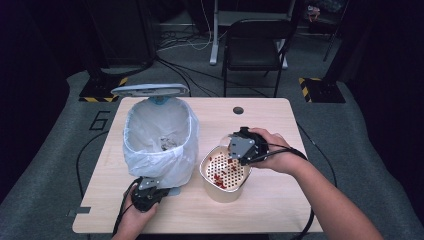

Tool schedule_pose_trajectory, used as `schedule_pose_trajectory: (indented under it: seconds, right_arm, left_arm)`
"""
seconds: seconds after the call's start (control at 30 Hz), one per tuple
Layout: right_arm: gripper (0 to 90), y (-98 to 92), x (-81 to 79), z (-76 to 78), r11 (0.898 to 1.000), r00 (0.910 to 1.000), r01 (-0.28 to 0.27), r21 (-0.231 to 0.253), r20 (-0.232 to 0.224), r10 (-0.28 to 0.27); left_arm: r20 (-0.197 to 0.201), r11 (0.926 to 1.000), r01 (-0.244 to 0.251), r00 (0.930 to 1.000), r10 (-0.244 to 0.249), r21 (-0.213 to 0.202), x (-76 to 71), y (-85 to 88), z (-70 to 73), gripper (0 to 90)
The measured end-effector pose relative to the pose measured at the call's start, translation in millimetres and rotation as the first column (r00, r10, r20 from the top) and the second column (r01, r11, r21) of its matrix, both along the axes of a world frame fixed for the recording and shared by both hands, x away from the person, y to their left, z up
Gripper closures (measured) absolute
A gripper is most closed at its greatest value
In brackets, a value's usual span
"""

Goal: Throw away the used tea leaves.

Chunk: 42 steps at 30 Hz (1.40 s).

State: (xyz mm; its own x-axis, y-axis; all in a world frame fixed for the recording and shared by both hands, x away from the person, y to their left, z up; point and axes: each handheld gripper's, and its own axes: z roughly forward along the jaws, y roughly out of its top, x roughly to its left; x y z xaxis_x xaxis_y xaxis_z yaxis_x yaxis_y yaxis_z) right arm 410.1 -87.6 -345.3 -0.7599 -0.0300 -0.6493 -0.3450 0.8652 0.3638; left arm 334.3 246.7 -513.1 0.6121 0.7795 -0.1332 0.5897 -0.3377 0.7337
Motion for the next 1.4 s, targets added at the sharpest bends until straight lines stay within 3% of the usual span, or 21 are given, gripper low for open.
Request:
schedule_pose_trajectory:
  seconds: [0.17, 0.4, 0.47, 0.6, 0.73, 0.8, 0.9, 1.13, 1.2, 1.23, 1.3, 1.33, 1.37, 1.4]
  right_arm:
    - [41.8, 4.1, -6.5, -1.3, 0.997, 0.998, -0.011, -0.073, 0.061, 0.016]
    - [41.8, 9.6, -14.2, -4.1, 0.992, 0.9927, -0.018, -0.127, 0.116, 0.032]
    - [41.8, 12.2, -15.9, -4.4, 0.986, 0.9835, -0.028, -0.167, 0.172, 0.057]
    - [41.8, 16.0, -22.0, -7.0, 0.979, 0.9649, -0.027, -0.201, 0.251, 0.079]
    - [41.8, 18.0, -26.0, -10.8, 0.97, 0.9345, -0.027, -0.241, 0.339, 0.11]
    - [41.8, 18.5, -28.0, -12.8, 0.957, 0.9133, -0.025, -0.287, 0.383, 0.139]
    - [41.8, 19.5, -30.9, -17.3, 0.953, 0.893, -0.021, -0.304, 0.423, 0.154]
    - [41.8, 19.4, -35.2, -21.1, 0.952, 0.8712, -0.022, -0.307, 0.461, 0.169]
    - [41.8, 20.2, -36.7, -23.4, 0.942, 0.851, -0.024, -0.334, 0.488, 0.195]
    - [41.8, 20.8, -38.5, -24.6, 0.936, 0.8332, -0.021, -0.352, 0.511, 0.211]
    - [41.8, 22.0, -41.0, -27.3, 0.904, 0.779, -0.024, -0.427, 0.559, 0.285]
    - [41.8, 22.6, -43.0, -28.4, 0.894, 0.7591, -0.02, -0.447, 0.575, 0.304]
    - [41.8, 22.8, -44.0, -29.7, 0.881, 0.7312, -0.018, -0.473, 0.594, 0.334]
    - [41.7, 23.1, -44.8, -32.6, 0.876, 0.7208, -0.008, -0.483, 0.604, 0.34]
  left_arm:
    - [0.0, 1.0, 0.0, 1.0, 0.0, 0.0, 0.0, 0.0, 0.0, 90.0]
    - [0.0, 1.0, 0.0, 1.0, 0.0, 0.0, 0.0, 0.0, 0.0, 90.0]
    - [0.0, 1.0, 0.0, 1.0, 0.0, 0.0, 0.0, 0.0, 0.0, 90.0]
    - [0.0, 1.0, 0.0, 1.0, 0.0, -0.001, 0.0, 0.0, -0.1, 90.0]
    - [0.0, 1.0, -0.001, 1.0, 0.001, 0.0, -0.1, 0.0, 0.0, 90.0]
    - [0.0, 1.0, 0.0, 1.0, 0.0, -0.001, 0.0, 0.0, 0.0, 90.0]
    - [0.0, 1.0, -0.001, 1.0, 0.001, -0.001, 0.0, 0.0, -0.1, 90.0]
    - [0.0, 1.0, 0.0, 1.0, 0.0, -0.003, 0.0, 0.1, -0.2, 90.0]
    - [0.0, 1.0, 0.0, 1.0, 0.0, -0.003, 0.0, 0.1, -0.1, 90.0]
    - [0.0, 1.0, 0.0, 1.0, 0.0, -0.003, 0.0, 0.1, -0.1, 90.0]
    - [0.0, 1.0, 0.0, 1.0, 0.0, -0.002, 0.0, 0.1, -0.1, 90.0]
    - [0.0, 1.0, 0.0, 1.0, 0.0, -0.002, 0.0, 0.1, -0.1, 90.0]
    - [0.0, 1.0, 0.0, 1.0, 0.0, -0.002, 0.0, 0.1, -0.1, 90.0]
    - [0.0, 1.0, 0.0, 1.0, 0.0, -0.002, 0.0, 0.1, -0.1, 90.0]
